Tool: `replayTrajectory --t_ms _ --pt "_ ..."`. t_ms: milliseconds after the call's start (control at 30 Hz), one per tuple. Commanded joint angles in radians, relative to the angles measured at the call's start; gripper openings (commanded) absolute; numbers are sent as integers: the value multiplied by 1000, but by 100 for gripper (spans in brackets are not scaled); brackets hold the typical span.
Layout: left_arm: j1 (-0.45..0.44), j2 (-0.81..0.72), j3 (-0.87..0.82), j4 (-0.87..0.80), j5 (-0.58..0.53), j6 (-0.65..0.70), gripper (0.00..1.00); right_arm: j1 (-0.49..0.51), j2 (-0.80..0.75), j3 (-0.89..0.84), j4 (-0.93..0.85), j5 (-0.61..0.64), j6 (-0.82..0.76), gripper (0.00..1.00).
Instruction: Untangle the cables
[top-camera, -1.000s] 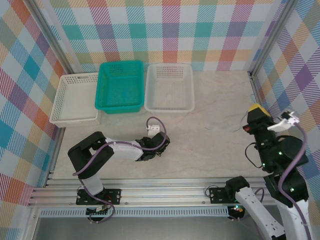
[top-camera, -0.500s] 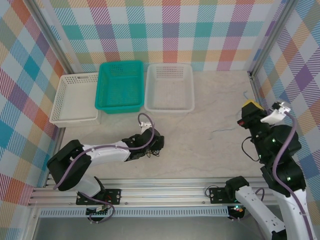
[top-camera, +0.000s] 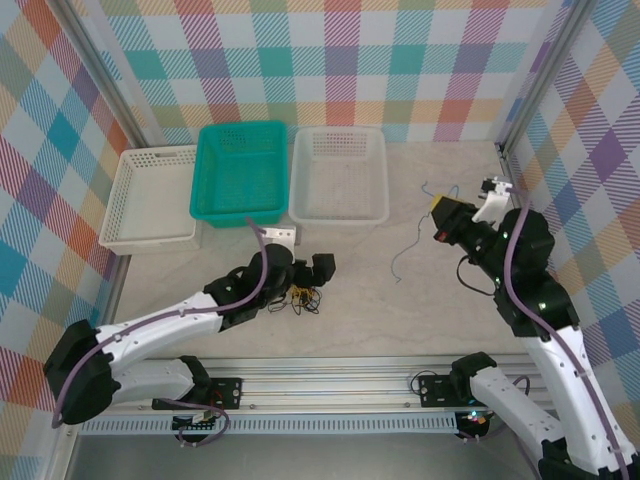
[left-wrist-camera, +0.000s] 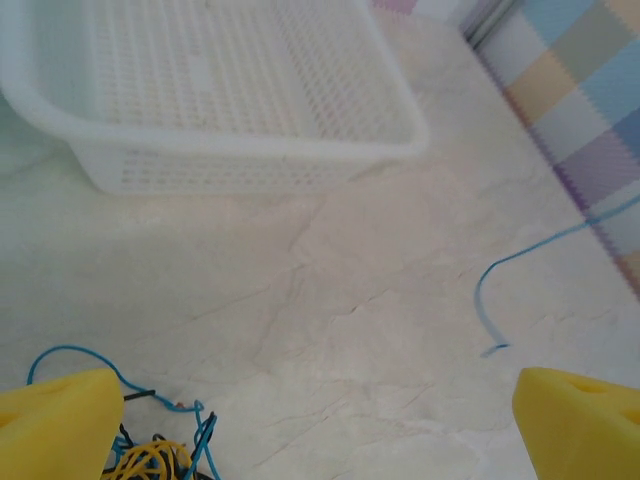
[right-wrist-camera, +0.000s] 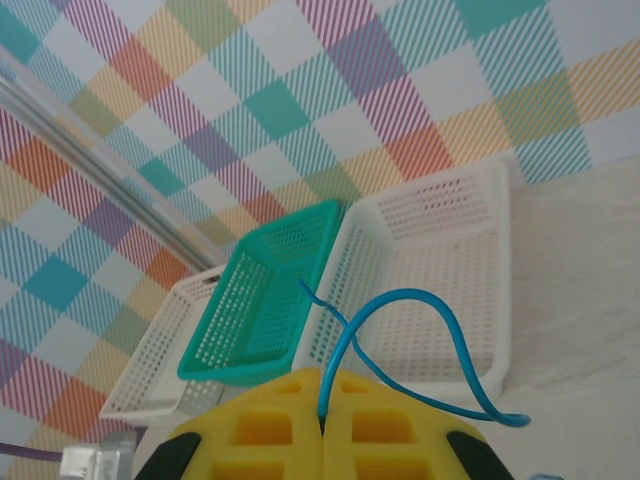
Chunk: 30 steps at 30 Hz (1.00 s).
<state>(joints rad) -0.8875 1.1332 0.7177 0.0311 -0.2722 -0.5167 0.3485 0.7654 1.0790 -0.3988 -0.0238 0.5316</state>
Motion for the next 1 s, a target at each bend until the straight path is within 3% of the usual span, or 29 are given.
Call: replayTrajectory --t_ms 0,100,167,233,433,667,967 --pt "15 -69 -19 -45 -123 -64 100 0 59 70 27 -79 23 0" --pt "24 -108 -21 -198 -305 -195 100 1 123 132 -2 -45 42 0" --pt "38 -111 1 -442 -462 -377 100 1 168 177 -3 -52 40 0" --pt "48 -125 -20 -539 -522 -476 100 -1 207 215 12 -64 28 0" --pt "56 -257 -161 -517 -510 -575 100 -1 353 353 65 -106 -13 0" --pt "63 -434 -284 -428 -436 -527 100 0 590 613 13 -162 -85 0" --pt "73 -454 -297 -418 -325 -493 100 -2 882 906 -68 -239 -152 0"
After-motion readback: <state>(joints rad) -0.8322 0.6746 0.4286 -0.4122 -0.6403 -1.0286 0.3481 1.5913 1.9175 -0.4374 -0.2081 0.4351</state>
